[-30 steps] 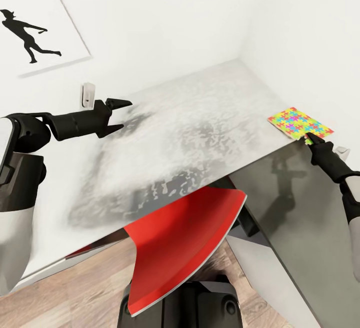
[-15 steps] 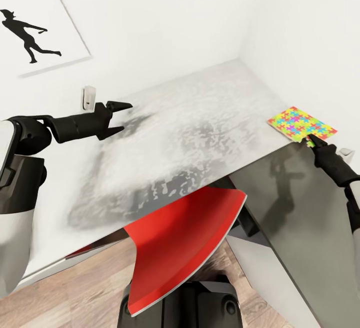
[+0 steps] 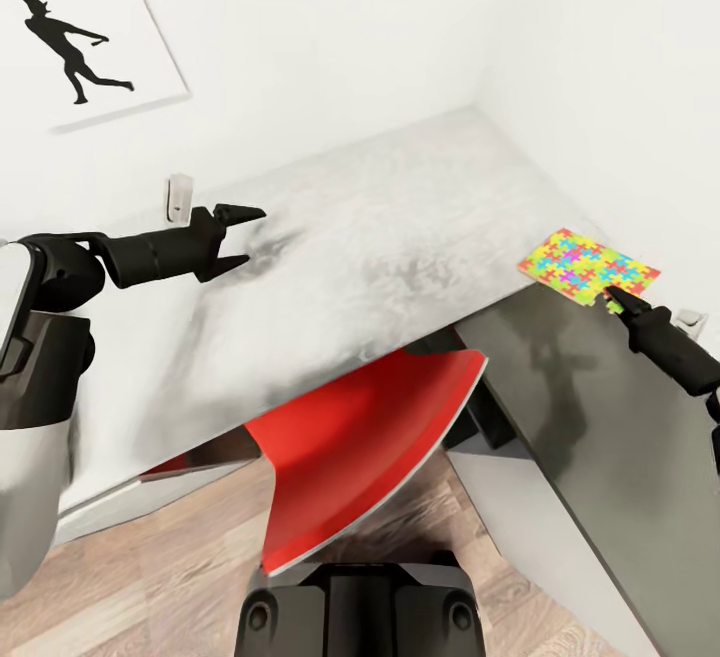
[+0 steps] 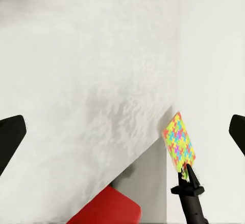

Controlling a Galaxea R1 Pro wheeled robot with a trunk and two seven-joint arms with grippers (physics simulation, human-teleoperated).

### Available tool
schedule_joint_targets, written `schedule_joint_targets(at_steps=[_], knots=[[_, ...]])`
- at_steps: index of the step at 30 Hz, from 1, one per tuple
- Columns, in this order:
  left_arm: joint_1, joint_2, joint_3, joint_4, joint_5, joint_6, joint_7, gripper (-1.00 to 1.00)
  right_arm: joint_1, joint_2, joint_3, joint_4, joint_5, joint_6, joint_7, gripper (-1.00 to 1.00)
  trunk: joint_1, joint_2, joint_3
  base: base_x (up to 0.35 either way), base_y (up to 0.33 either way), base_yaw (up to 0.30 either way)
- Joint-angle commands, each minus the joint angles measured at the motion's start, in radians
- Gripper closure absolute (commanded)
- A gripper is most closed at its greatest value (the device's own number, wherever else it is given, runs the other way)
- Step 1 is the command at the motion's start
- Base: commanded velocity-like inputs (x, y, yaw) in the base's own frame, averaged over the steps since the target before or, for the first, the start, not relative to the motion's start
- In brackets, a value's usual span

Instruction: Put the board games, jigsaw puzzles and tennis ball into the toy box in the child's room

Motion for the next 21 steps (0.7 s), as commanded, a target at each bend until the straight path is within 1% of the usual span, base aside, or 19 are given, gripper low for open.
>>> schedule_joint_targets(at_steps=[1,4,5,9,10,13,14,18,21], knots=[[-0.001,0.000,-0.001,-0.001,0.010,-0.002,0.010,-1.00,0.000,0.000,-0.002,-0.001,-0.005,0.009,0.001,1.00,0.000,-0.002,-0.001,-0.136,0.000,0.000],[0.007,0.000,0.000,-0.002,0.009,-0.003,0.010,-1.00,0.059,0.002,-0.003,-0.094,-0.004,0.083,0.001,1.00,0.000,-0.002,0.000,-0.088,0.000,-0.011],[0.007,0.000,0.000,-0.002,0.009,-0.003,0.010,-1.00,0.059,0.002,-0.003,-0.094,-0.004,0.083,0.001,1.00,0.000,-0.002,0.001,-0.070,0.000,-0.017],[0.023,0.001,0.002,-0.003,0.009,-0.005,0.008,-1.00,0.148,0.005,-0.003,-0.230,-0.004,0.131,0.001,1.00,0.000,-0.002,0.005,-0.041,0.000,-0.013],[0.023,0.001,0.002,-0.003,0.009,-0.005,0.008,-1.00,0.148,0.005,-0.003,-0.230,-0.004,0.131,0.001,1.00,0.000,-0.002,0.006,-0.029,0.000,-0.009],[0.029,0.003,0.003,-0.004,0.009,-0.005,-0.003,-1.00,0.199,0.003,-0.004,-0.300,-0.006,0.151,0.000,1.00,0.000,-0.002,0.010,-0.019,0.000,-0.006],[0.029,0.003,0.003,-0.004,0.009,-0.005,-0.003,-1.00,0.199,0.003,-0.004,-0.300,-0.006,0.151,0.000,1.00,0.000,-0.002,0.012,-0.015,0.000,-0.005],[0.033,0.004,0.000,-0.004,0.008,-0.006,-0.027,-1.00,0.234,0.005,-0.003,-0.354,-0.009,0.164,-0.002,1.00,0.000,-0.002,0.018,-0.009,0.000,-0.003],[0.034,0.004,-0.002,-0.004,0.008,-0.006,-0.033,-1.00,0.242,0.006,-0.002,-0.369,-0.009,0.168,-0.003,1.00,0.000,-0.002,0.022,-0.005,0.000,-0.002]])
